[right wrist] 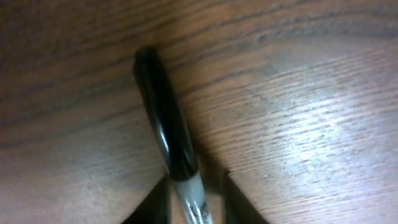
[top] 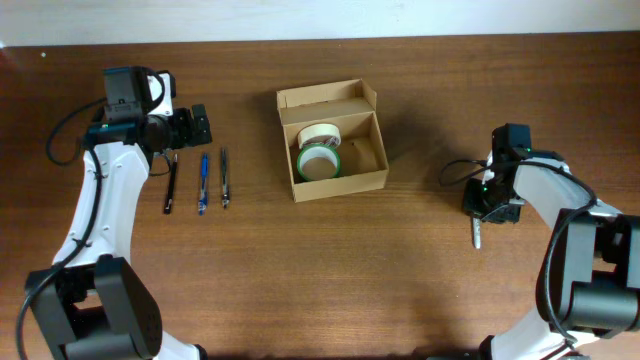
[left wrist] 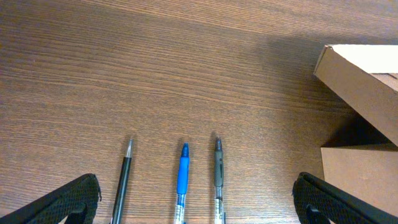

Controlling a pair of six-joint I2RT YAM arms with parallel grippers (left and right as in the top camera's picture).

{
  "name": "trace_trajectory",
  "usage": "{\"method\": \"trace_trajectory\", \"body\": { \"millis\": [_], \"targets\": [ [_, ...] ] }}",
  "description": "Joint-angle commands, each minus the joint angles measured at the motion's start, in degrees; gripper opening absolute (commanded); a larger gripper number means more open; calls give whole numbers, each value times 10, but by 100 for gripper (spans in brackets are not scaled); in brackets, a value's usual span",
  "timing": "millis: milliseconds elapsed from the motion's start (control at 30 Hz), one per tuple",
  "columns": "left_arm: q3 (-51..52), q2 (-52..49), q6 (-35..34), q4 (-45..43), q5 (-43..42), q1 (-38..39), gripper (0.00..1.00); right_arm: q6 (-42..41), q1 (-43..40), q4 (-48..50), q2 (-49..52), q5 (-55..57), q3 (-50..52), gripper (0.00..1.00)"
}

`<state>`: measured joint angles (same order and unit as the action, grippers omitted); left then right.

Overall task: Pack container
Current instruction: 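Lower the right gripper onto the black Sharpie marker and grasp it, then carry the marker into the box and drop it in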

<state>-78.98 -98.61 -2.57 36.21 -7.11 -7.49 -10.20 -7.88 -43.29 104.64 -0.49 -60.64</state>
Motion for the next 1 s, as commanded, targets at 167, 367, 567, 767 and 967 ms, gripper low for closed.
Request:
{"method": "trace_trajectory", "body": {
  "millis": [167,367,567,767,967],
  "targets": [
    [-9,-4,11,-1,-5,-2,99,5,4,-4,44,-5,4,4],
    [-9,-4,11,-1,-5,-2,99,5,4,-62,24,-46,-54,4],
    [-9,-4,11,-1,-5,-2,99,8,28,-169,-51,-81,-244,4],
    [-9,-4,11,-1,-5,-2,99,100,169,-257,-74,-79,-511,4],
    [-9,-4,11,-1,-5,-2,99,243,299,-255,-62,-59,-528,4]
  ]
}}
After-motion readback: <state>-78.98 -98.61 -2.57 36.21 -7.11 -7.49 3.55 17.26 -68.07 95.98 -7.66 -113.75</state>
